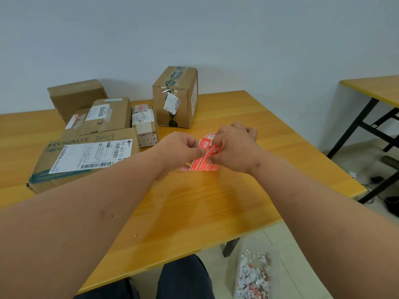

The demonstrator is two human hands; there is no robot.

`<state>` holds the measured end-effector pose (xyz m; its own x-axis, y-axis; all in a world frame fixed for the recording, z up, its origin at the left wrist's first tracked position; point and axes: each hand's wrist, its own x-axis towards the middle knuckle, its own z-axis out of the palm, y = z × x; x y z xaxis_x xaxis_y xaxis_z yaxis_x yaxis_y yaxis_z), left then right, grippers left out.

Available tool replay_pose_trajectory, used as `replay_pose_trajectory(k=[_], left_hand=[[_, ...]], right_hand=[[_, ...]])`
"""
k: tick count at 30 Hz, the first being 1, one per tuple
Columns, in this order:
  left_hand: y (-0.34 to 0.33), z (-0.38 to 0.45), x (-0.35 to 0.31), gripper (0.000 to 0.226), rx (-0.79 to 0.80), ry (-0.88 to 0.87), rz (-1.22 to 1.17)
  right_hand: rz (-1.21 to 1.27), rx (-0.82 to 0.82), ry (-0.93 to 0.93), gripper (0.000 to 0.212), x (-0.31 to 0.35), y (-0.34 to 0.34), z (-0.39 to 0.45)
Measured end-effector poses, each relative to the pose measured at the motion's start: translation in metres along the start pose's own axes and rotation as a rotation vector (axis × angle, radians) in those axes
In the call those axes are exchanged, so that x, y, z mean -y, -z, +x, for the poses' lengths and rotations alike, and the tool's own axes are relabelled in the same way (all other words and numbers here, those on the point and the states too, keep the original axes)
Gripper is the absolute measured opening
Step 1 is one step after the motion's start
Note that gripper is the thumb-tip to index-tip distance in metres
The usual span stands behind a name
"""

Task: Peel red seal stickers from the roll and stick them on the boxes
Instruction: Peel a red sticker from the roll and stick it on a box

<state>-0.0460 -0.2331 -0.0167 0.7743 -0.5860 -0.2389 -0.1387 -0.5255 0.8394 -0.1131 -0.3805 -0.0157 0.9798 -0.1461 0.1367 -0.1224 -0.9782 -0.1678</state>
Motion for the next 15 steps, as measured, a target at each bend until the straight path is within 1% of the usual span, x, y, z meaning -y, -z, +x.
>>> replay_pose_trajectory(k=[3,7,11,15], left_hand=[[-0.001,-0.001,-0.0005,0.009,0.01,-0.008,0.048],[-0.0049,-0.0006,-0.0018,0.006,-0.017,-0.082,0.113],[-0.0065,-0.0031,-0.0031,0.011,-0.039,-0.117,0.179],[-0.0061,-0.0027,-0.0025,0.012,-0.04,-0.105,0.135]], right_hand=[[-0.003,0.02,0.002,0.026,0.0029,0.0015,-0.0018],[0.037,0.031,-0.04,0.027,0.0047,0.0036,-0.002],[-0.005,0.054,-0.05,0.026,0.0059,0.0053,0.001],[-0.017,0.053,-0.021,0.02,0.0062,0.0054,0.0006]])
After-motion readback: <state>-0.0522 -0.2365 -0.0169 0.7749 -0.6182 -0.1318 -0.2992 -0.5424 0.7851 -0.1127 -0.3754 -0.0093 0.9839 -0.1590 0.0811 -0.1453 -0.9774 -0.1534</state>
